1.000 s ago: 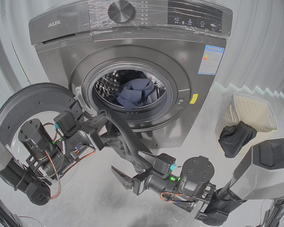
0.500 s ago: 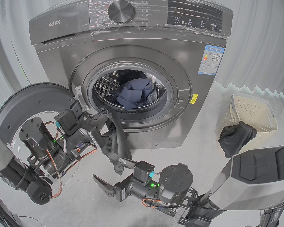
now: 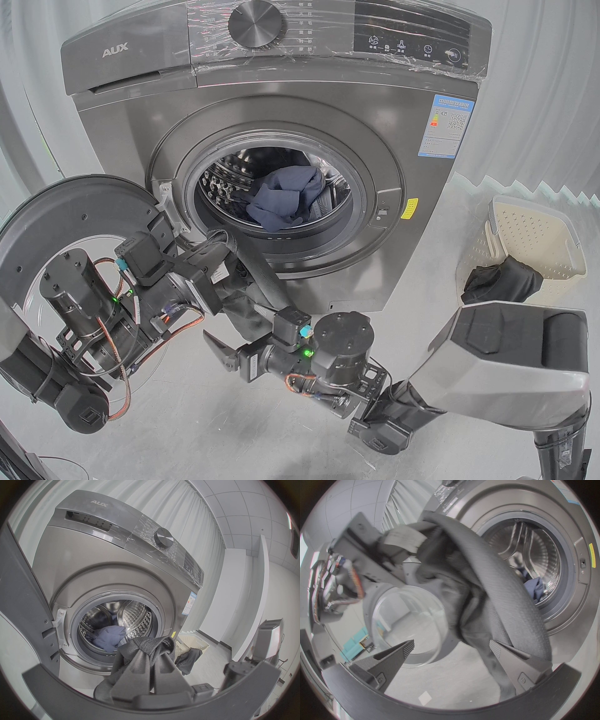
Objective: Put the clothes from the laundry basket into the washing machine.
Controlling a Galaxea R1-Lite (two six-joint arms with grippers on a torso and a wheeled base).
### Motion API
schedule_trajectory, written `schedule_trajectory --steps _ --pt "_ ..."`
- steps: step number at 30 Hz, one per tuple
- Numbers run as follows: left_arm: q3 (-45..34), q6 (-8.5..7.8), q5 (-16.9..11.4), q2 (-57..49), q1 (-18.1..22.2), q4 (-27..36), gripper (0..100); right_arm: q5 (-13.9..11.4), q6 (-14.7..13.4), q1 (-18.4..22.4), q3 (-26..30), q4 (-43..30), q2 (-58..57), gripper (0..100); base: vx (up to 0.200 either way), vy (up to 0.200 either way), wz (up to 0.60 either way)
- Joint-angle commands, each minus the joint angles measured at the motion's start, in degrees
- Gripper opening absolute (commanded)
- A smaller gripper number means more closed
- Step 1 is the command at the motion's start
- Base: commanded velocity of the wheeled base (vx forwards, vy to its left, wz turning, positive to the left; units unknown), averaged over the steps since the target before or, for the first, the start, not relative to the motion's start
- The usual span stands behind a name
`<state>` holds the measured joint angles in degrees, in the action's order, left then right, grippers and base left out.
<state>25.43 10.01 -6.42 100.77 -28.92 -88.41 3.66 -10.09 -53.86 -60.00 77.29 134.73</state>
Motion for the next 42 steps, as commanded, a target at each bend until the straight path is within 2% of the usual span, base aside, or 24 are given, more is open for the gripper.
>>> schedule_trajectory --steps 1,6,15,29,36,42 --pt "-0.20 0.01 -0.08 -0.40 -0.09 -0.10 0 0.30 3.77 5.61 -1.61 0.58 2.91 100 0.000 0.000 0.00" --pt "-0.38 0.01 -0.17 -0.48 -0.35 -0.10 0 0.39 4.73 9.47 -2.31 0.49 2.55 100 0.000 0.000 0.00" --pt "-0.56 0.01 -0.26 -0.57 -0.44 -0.19 0 0.56 4.82 9.91 -4.07 0.06 2.82 100 0.000 0.000 0.00" --pt "-0.20 0.01 -0.08 -0.40 -0.35 -0.19 0 0.56 4.82 7.10 -2.75 0.93 2.82 100 0.000 0.000 0.00" --pt "0.23 0.01 0.01 -0.13 -0.09 -0.10 0 0.47 4.82 3.23 1.29 1.81 1.50 100 0.000 0.000 0.00" --pt "0.32 0.01 0.18 0.13 0.09 -0.10 0 0.47 4.73 0.68 1.29 1.81 1.32 100 0.000 0.000 0.00"
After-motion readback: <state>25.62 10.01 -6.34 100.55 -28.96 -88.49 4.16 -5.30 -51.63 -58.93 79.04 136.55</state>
